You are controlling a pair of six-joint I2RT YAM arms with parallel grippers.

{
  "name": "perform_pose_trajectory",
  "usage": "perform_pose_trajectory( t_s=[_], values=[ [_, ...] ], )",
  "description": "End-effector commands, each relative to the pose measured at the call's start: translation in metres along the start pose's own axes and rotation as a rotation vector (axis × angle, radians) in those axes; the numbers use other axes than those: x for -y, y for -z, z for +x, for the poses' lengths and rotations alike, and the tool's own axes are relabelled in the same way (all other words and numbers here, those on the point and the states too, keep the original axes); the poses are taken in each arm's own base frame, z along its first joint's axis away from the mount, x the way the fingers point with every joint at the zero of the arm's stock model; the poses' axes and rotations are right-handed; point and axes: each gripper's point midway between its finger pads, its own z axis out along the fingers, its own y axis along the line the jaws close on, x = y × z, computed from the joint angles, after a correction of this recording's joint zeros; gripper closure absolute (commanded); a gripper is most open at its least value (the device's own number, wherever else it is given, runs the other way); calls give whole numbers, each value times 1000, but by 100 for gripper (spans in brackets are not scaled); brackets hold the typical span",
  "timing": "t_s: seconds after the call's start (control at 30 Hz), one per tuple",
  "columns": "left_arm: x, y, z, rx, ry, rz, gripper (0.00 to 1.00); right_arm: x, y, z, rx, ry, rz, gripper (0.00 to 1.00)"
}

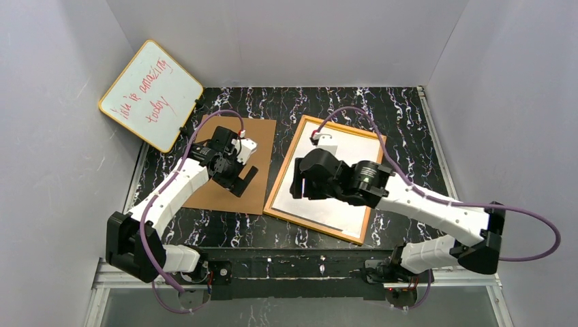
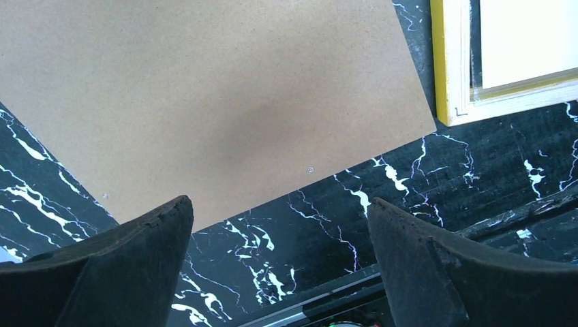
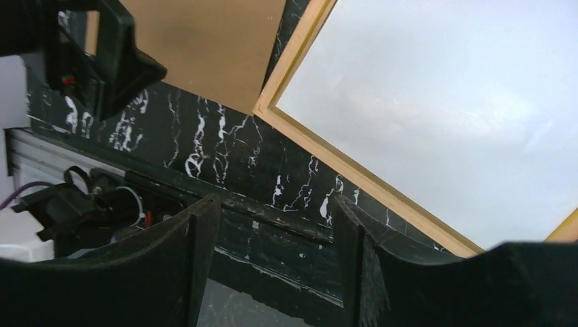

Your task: Put the photo into the frame

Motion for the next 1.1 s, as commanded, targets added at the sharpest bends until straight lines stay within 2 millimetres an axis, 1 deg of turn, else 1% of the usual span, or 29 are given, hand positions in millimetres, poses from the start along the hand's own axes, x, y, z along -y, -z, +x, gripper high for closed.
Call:
perform_pose_trajectory(
  t_s=[0.0, 0.1, 0.3, 0.4, 0.47, 0.63, 0.8, 0.87, 1.0, 1.07],
  values=[
    [6, 5, 0, 5, -3, 40, 2, 8, -25, 26, -96, 24, 61, 31],
    [11, 0, 3, -9, -5, 71, 2, 19, -33, 46, -153, 26, 93, 33],
    [19, -10, 6, -30, -17, 119, 2, 31, -44, 95, -269, -21, 83, 45],
    [23, -14, 6, -26, -16, 144, 2, 34, -48, 114, -281, -29, 91, 46],
    [26, -16, 5, -24, -15, 160, 2, 37, -50, 122, -284, -26, 108, 46],
    [28, -19, 7, -31, -26, 172, 2, 42, -53, 127, -282, 1, 155, 46],
    [29, -24, 9, -47, -23, 176, 2, 42, -55, 139, -313, 42, 169, 47],
    [29, -25, 10, -50, -22, 178, 2, 45, -55, 141, -312, 57, 193, 47],
    [29, -24, 9, -44, -23, 173, 2, 65, -50, 128, -275, 111, 331, 45],
    [29, -23, 9, -42, -25, 176, 2, 64, -48, 120, -262, 130, 357, 45]
  ],
)
